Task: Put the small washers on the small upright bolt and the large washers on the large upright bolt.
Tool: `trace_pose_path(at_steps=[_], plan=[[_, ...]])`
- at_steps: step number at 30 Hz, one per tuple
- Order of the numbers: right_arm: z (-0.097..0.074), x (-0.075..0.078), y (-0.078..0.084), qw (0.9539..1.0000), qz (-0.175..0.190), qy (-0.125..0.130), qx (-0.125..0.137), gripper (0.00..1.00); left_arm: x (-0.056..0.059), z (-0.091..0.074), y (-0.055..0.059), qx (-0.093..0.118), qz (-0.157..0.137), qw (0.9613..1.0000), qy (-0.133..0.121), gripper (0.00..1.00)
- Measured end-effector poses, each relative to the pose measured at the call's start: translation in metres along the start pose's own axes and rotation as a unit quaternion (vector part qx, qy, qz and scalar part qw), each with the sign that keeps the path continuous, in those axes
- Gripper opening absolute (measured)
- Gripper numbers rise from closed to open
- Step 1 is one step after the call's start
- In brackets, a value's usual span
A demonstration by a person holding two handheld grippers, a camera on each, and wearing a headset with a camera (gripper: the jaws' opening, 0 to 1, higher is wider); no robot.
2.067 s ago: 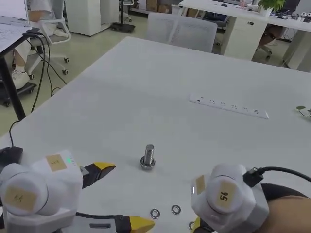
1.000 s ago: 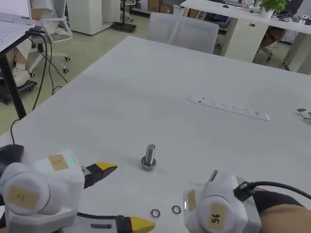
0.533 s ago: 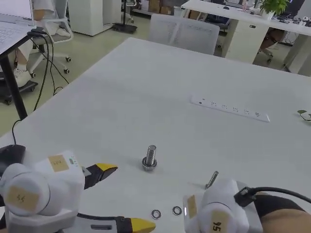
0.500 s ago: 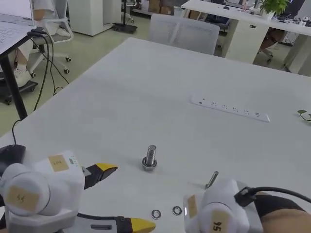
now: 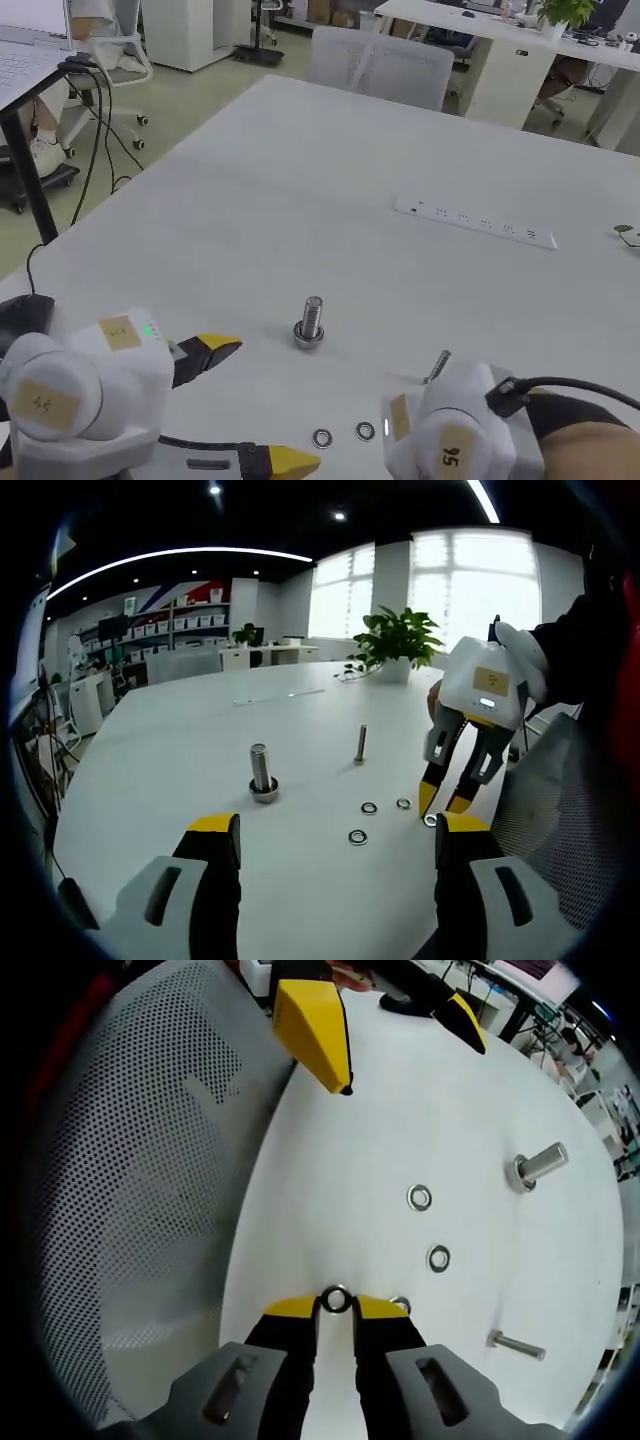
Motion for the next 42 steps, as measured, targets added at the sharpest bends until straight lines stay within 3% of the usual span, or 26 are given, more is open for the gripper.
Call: trace_pose_path(at_steps=[18, 42], plan=[[-0.007, 0.006, 0.003, 0.9998, 0.016, 0.002, 0.007, 0.14, 0.003, 0.003, 0.001, -0.006, 0.001, 0.9998, 0.017, 0.8], [-0.023, 0.012, 0.016, 0.9988, 0.045, 0.017, 0.007, 0.14, 0.017, 0.014, -0.007, -0.003, 0.024, 0.9961, 0.085, 0.81]])
Point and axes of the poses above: the centre of the closed fingertips' face, and the gripper's own axes: z roughly forward along the fingers, x roughly to its right, y roughly out of its underside, the point moved 8 cm from there along -z, roughly backward along the fingers, and after that the axes turned 9 degrees about -x, right-handed, at the moved point
